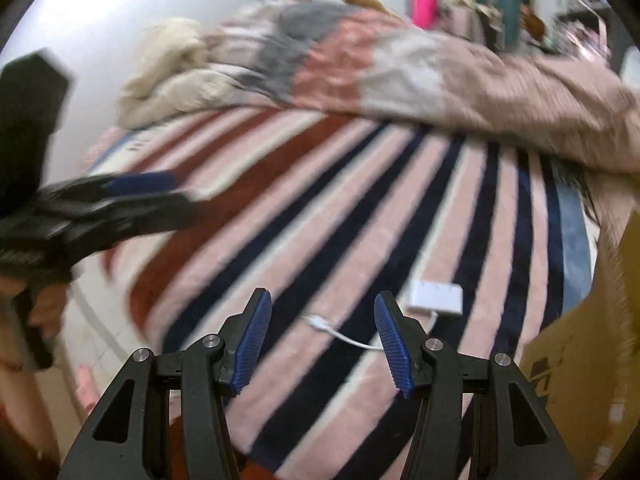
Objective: Organize rigid objects
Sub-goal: 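Grasp the white USB hub with the right gripper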
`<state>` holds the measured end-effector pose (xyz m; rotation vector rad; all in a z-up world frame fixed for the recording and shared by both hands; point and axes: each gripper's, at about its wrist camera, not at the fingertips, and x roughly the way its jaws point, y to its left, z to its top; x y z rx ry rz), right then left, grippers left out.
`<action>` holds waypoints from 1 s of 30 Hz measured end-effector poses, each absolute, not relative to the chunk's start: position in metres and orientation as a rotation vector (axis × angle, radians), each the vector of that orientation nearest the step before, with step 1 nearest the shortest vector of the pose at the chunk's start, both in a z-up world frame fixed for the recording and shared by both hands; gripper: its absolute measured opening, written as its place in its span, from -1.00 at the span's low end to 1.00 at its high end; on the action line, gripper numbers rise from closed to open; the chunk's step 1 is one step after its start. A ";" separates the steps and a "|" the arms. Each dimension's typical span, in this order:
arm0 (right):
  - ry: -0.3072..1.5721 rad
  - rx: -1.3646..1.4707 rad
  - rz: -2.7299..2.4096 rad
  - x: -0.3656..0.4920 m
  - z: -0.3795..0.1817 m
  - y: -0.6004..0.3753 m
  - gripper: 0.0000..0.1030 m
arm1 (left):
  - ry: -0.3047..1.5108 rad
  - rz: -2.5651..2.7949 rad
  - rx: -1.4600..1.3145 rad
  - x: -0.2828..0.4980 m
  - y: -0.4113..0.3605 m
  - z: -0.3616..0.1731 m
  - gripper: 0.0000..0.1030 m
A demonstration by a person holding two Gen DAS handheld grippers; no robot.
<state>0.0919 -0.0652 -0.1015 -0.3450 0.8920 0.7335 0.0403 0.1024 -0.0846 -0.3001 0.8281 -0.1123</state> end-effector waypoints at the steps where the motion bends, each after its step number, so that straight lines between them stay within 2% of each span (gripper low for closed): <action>1: 0.907 -0.346 0.688 0.099 -0.112 -0.066 0.15 | 0.843 -0.111 -0.307 0.041 0.104 -0.094 0.56; 2: 0.917 -0.346 0.635 0.108 -0.123 -0.068 0.30 | 0.853 -0.110 -0.312 0.042 0.103 -0.100 0.56; 3: 0.920 -0.347 0.585 0.116 -0.132 -0.071 0.32 | 0.865 -0.112 -0.319 0.043 0.103 -0.108 0.56; 10: 0.975 -0.319 0.408 0.171 -0.179 -0.086 0.33 | 0.916 -0.126 -0.359 0.045 0.097 -0.136 0.56; 11: 0.962 -0.315 0.413 0.172 -0.181 -0.086 0.31 | 0.920 -0.129 -0.359 0.044 0.095 -0.137 0.56; 12: 0.947 -0.320 0.420 0.172 -0.182 -0.086 0.19 | 0.923 -0.135 -0.358 0.042 0.091 -0.138 0.56; 13: 0.937 -0.328 0.433 0.172 -0.182 -0.084 -0.01 | 0.924 -0.145 -0.358 0.040 0.088 -0.138 0.56; 20: 0.911 -0.300 0.566 0.147 -0.152 -0.070 -0.02 | 0.883 -0.268 -0.395 0.024 0.066 -0.117 0.54; 23: 0.865 -0.287 0.648 0.127 -0.124 -0.063 -0.02 | 0.858 -0.303 -0.361 0.015 0.052 -0.099 0.34; 26: 0.821 -0.262 0.709 0.110 -0.095 -0.059 -0.02 | 0.829 -0.344 -0.364 0.007 0.042 -0.082 0.03; 27: 0.806 -0.254 0.725 0.104 -0.085 -0.059 -0.02 | 0.815 -0.353 -0.365 0.004 0.039 -0.076 -0.17; 29: 0.774 -0.247 0.735 0.096 -0.070 -0.061 -0.02 | 0.783 -0.376 -0.355 -0.003 0.032 -0.059 -0.23; 30: 0.751 -0.248 0.731 0.092 -0.062 -0.064 -0.02 | 0.773 -0.383 -0.345 -0.006 0.028 -0.052 -0.35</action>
